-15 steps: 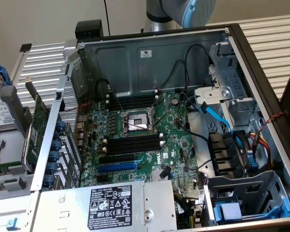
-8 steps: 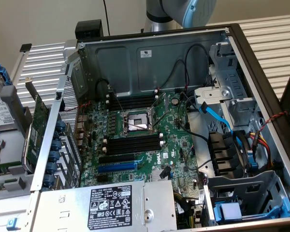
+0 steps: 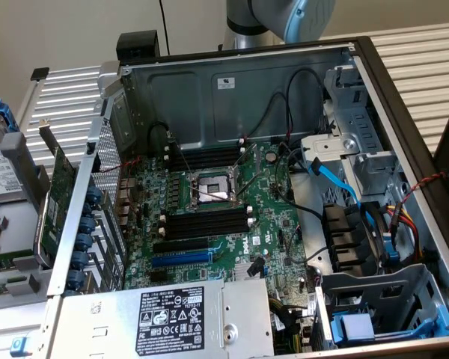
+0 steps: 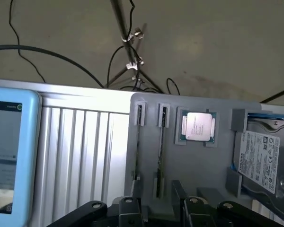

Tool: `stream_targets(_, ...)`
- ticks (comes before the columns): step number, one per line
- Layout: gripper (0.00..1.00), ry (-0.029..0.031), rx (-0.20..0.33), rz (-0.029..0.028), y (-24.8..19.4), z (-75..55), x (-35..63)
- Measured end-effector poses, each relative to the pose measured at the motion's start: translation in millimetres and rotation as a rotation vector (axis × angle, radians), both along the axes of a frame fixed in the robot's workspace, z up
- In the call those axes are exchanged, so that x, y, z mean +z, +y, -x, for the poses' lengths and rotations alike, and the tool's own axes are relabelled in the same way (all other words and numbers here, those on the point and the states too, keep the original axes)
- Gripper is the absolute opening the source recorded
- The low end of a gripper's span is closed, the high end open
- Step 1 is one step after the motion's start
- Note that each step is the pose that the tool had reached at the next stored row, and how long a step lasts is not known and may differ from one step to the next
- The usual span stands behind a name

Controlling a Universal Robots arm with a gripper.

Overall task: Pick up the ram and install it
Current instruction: 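Pick up the ram and move it above insertion slot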

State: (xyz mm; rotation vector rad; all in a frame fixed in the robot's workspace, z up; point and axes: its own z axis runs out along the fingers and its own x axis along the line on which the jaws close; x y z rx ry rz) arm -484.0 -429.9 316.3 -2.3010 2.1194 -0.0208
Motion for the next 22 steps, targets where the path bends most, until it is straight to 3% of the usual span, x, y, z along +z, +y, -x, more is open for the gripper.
stream_targets(6, 0.38, 0.0029, 0.012, -0.0001, -5.6, -5.8, -11.0)
stream_targets(7, 0.38, 0.0055, 0.012, -0.0001, -6.6, -7.2, -12.1)
stream_targets(10, 0.38, 0.0239, 0.012, -0.0020, -10.2, -11.4, -14.4)
stream_targets(12, 0.38, 0.0302, 0.012, -0.0045, -13.2, -15.0, -16.2)
stream_targets(14, 0.38, 0.0314, 0.012, -0.0062, -16.0, -18.2, -19.1)
stream_targets(22, 0.38, 0.0314, 0.012, -0.0090, -19.8, -20.6, -33.6)
